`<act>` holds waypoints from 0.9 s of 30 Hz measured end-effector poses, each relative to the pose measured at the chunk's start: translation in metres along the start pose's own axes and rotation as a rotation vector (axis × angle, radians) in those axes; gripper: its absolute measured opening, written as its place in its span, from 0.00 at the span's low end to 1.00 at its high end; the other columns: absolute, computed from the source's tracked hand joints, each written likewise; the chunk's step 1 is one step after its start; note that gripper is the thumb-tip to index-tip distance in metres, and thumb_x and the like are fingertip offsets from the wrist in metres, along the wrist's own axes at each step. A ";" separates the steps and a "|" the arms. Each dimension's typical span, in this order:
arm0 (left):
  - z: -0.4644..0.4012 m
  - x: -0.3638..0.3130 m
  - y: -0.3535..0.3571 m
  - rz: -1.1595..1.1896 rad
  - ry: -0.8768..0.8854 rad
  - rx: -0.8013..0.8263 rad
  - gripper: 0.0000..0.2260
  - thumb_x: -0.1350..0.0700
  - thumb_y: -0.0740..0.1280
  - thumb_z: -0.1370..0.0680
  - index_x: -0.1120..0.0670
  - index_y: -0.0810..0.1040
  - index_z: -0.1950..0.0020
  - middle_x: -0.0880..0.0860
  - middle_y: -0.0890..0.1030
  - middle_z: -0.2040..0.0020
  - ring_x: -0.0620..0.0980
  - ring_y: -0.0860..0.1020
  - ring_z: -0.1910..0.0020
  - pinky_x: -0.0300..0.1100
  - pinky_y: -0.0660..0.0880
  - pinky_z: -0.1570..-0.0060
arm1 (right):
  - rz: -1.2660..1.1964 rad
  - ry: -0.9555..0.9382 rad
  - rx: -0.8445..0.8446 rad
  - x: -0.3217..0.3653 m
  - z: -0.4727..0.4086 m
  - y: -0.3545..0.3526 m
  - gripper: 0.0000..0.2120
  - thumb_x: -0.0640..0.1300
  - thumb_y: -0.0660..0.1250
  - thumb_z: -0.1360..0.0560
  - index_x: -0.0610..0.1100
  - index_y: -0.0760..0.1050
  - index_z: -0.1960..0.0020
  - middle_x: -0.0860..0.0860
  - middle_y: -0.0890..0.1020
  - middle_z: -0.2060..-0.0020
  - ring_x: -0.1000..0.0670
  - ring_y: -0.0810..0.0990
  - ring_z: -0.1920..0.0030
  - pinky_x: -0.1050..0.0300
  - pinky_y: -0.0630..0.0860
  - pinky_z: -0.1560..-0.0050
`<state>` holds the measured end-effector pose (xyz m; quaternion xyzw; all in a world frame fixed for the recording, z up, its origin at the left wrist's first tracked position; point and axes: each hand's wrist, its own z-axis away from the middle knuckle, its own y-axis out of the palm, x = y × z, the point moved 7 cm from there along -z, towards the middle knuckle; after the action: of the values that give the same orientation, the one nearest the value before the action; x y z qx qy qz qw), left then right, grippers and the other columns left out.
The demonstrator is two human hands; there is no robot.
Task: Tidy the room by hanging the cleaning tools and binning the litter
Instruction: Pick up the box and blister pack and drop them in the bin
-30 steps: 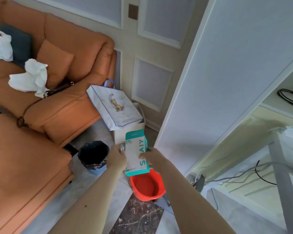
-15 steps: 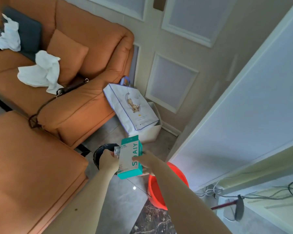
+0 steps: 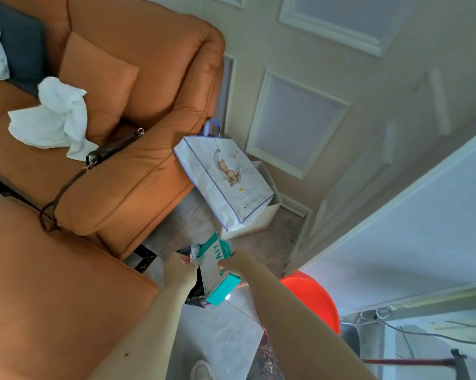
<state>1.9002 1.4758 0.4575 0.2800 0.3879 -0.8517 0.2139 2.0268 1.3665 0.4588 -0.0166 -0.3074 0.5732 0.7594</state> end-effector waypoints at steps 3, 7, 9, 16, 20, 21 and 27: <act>-0.021 -0.009 0.000 -0.039 0.049 -0.003 0.10 0.60 0.67 0.23 0.57 0.73 0.65 0.54 0.77 0.65 0.53 0.75 0.65 0.36 0.68 0.70 | 0.025 0.005 -0.021 0.010 -0.022 0.006 0.22 0.44 0.65 0.25 0.42 0.65 0.32 0.44 0.79 0.40 0.47 0.81 0.50 0.59 0.79 0.49; -0.043 0.001 0.006 -0.056 0.035 0.049 0.14 0.59 0.65 0.22 0.51 0.67 0.66 0.53 0.76 0.58 0.48 0.74 0.62 0.32 0.68 0.72 | 0.062 0.062 -0.039 0.010 -0.049 0.025 0.20 0.45 0.65 0.25 0.42 0.68 0.35 0.45 0.79 0.40 0.50 0.78 0.54 0.62 0.79 0.50; -0.060 0.008 0.009 -0.054 0.022 0.086 0.10 0.60 0.64 0.21 0.53 0.68 0.61 0.55 0.78 0.55 0.50 0.74 0.59 0.37 0.72 0.66 | 0.058 0.081 -0.054 0.011 -0.066 0.037 0.19 0.45 0.65 0.25 0.42 0.69 0.36 0.45 0.80 0.41 0.51 0.78 0.56 0.63 0.78 0.54; -0.112 0.029 0.031 -0.130 0.067 0.140 0.04 0.62 0.61 0.21 0.60 0.71 0.56 0.63 0.82 0.50 0.59 0.81 0.52 0.43 0.76 0.62 | 0.020 0.132 -0.137 0.009 -0.120 0.067 0.07 0.45 0.63 0.26 0.46 0.68 0.50 0.48 0.80 0.50 0.51 0.78 0.55 0.66 0.70 0.67; -0.144 0.045 0.067 -0.146 0.043 0.259 0.12 0.58 0.60 0.20 0.66 0.78 0.52 0.64 0.83 0.50 0.61 0.81 0.50 0.45 0.75 0.61 | 0.052 0.099 -0.115 0.000 -0.154 0.074 0.10 0.46 0.60 0.23 0.42 0.68 0.44 0.48 0.76 0.52 0.51 0.75 0.55 0.64 0.70 0.64; -0.150 0.051 0.074 -0.154 0.020 0.285 0.13 0.58 0.61 0.20 0.67 0.79 0.48 0.64 0.82 0.47 0.61 0.80 0.47 0.47 0.76 0.55 | 0.031 0.077 -0.110 -0.002 -0.161 0.075 0.14 0.45 0.60 0.23 0.40 0.68 0.39 0.47 0.75 0.51 0.50 0.74 0.54 0.62 0.70 0.62; -0.167 0.078 0.097 -0.222 -0.070 0.339 0.14 0.65 0.59 0.21 0.72 0.74 0.39 0.69 0.80 0.53 0.67 0.76 0.41 0.55 0.74 0.43 | 0.015 0.053 -0.172 -0.028 -0.161 0.057 0.03 0.40 0.59 0.24 0.41 0.70 0.53 0.48 0.71 0.66 0.47 0.73 0.58 0.59 0.70 0.60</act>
<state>1.9498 1.5353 0.2641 0.2380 0.2598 -0.9323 0.0820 2.0512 1.4144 0.2945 -0.0990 -0.3351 0.5497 0.7588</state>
